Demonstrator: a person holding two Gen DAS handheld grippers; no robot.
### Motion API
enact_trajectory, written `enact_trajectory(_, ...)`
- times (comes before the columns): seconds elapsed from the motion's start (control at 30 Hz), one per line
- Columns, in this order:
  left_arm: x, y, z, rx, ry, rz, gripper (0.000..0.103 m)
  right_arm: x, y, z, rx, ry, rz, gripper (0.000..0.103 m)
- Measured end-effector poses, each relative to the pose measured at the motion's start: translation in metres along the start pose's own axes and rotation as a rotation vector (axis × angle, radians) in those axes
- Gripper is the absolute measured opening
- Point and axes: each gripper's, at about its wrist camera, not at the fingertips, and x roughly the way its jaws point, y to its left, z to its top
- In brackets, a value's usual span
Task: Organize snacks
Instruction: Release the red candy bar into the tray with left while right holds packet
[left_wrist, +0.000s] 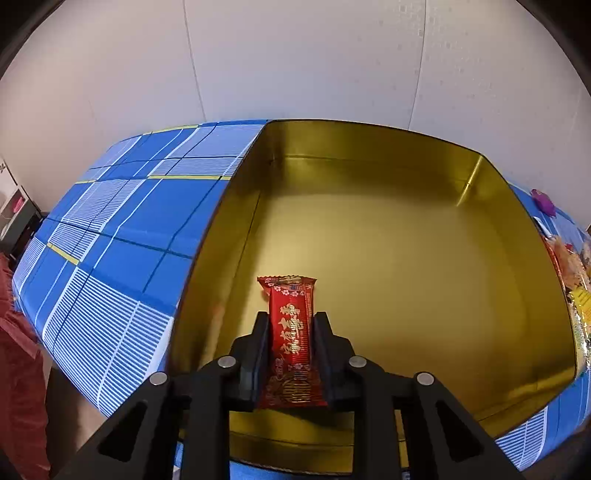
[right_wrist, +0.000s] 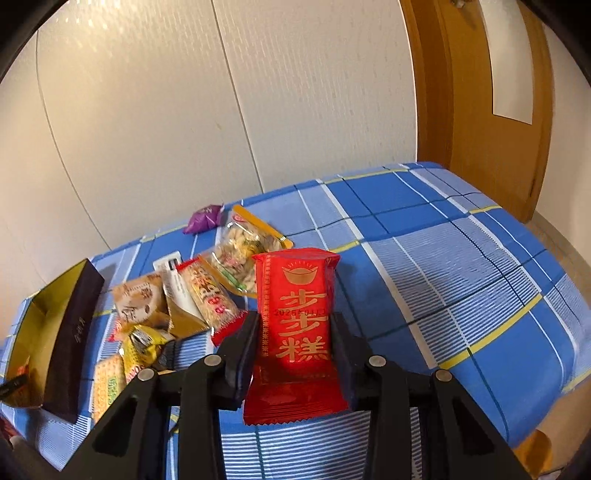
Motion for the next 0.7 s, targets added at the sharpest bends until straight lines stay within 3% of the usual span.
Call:
enact_trajectory(0.17,-0.018,0.006,-0.009,-0.046,-0.082,-0.039,0.041,-0.007,0.009,0.003,-0.006,-0.042,0.036,0.038)
enact_trajectory(0.27,-0.028,0.018,-0.018,-0.147,-0.135,-0.147,0.043,-0.011,0.021,0.002,-0.027,-0.06,0.075,0.038)
enact_trajectory(0.33,-0.033,0.023,-0.021,-0.176,-0.174,-0.181,0.043,-0.012,0.032,0.0,-0.049,-0.066,0.108,0.038)
enact_trajectory(0.7,-0.052,-0.009,-0.028,-0.048,-0.269,-0.238,0.043,-0.024,0.119,-0.021,-0.174,-0.02,0.307,0.038)
